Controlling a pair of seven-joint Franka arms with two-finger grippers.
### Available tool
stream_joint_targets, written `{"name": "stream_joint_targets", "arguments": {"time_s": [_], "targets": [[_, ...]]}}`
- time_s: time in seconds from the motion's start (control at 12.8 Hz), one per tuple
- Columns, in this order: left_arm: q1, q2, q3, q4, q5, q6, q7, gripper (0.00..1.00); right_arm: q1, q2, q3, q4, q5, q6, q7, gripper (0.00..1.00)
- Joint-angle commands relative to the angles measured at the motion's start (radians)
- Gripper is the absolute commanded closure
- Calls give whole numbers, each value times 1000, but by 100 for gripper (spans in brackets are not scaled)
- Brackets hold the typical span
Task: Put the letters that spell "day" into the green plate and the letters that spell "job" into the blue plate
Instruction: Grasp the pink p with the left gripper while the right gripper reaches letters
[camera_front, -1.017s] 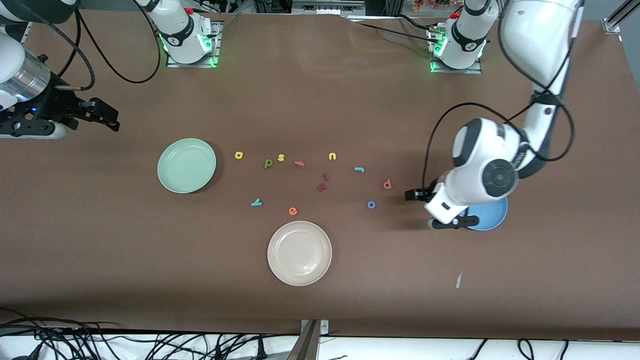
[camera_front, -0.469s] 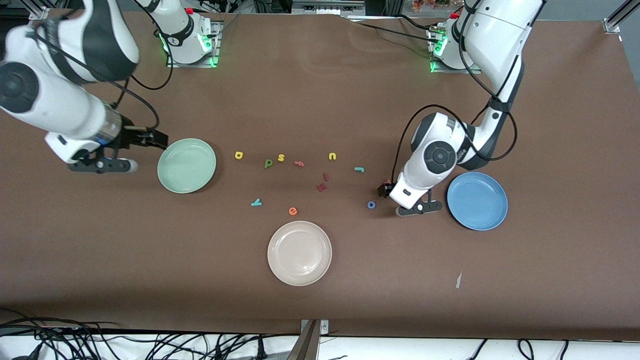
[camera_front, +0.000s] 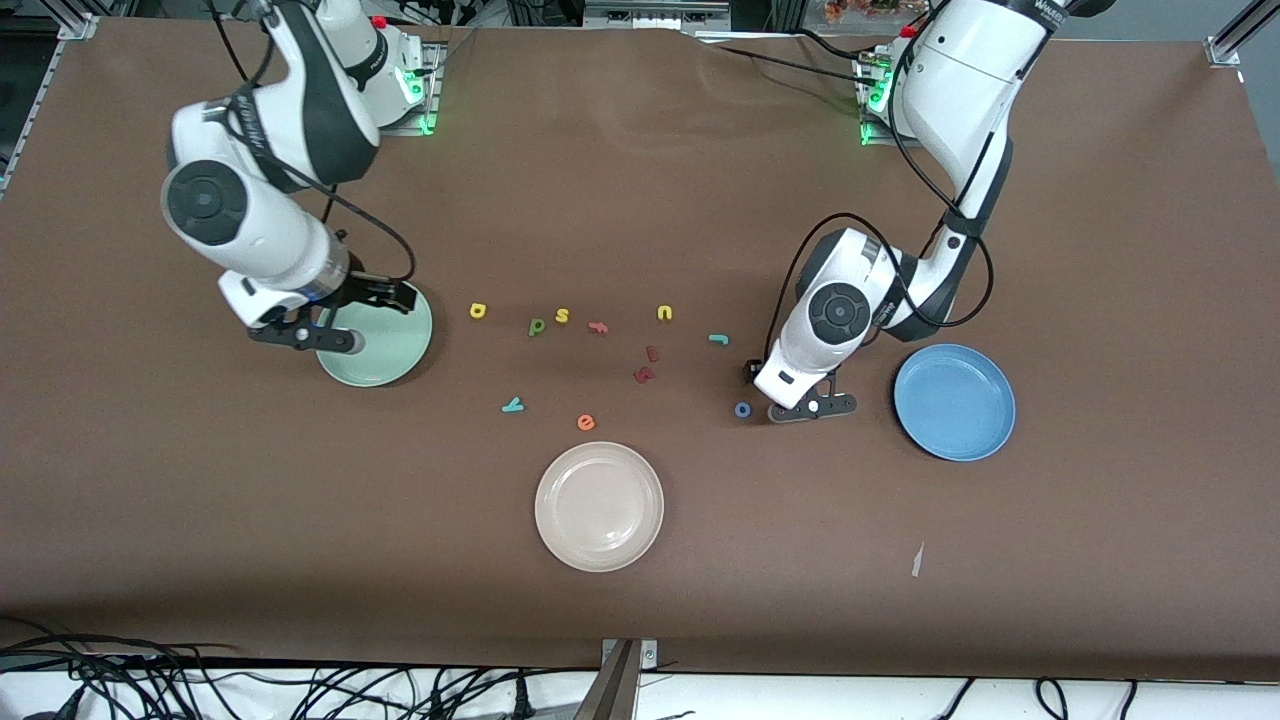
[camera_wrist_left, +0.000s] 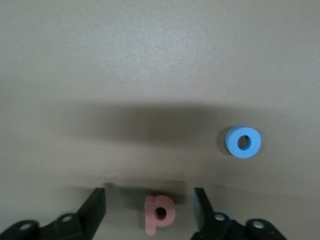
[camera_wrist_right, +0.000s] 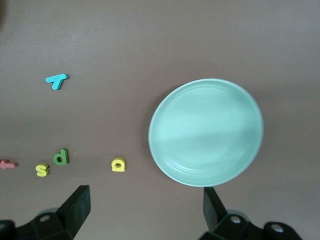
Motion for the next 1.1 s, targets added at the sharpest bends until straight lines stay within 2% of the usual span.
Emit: {"name": "stream_joint_targets", "arguments": {"time_s": [0.0,0.08,0.31,0.55,0.7,0.86,1.02], "targets": [[-16,6,9,5,32,5,-22,34,-1,-36,15,-120,-3,80,34,0],[-16,7,9,3,31,5,-22,40,3,-36,24,-148,-3,115,65,0],[-23,18,9,3,31,5,-40,48,22,7,35,-219,-4,250,146,0],[-25,19,9,5,31,3,-71,72,107,71,33,-220,-14,317,296,0],[-26,21,9,5,31,3,-89,90,111,102,33,-222,-35,345,359,1],[-26,19,9,6,31,-4,-89,100,117,126,33,-222,-37,379,442,8],[-8,3,14,11,31,-44,-77,100,128,143,33,-222,-37,394,476,18]]}}
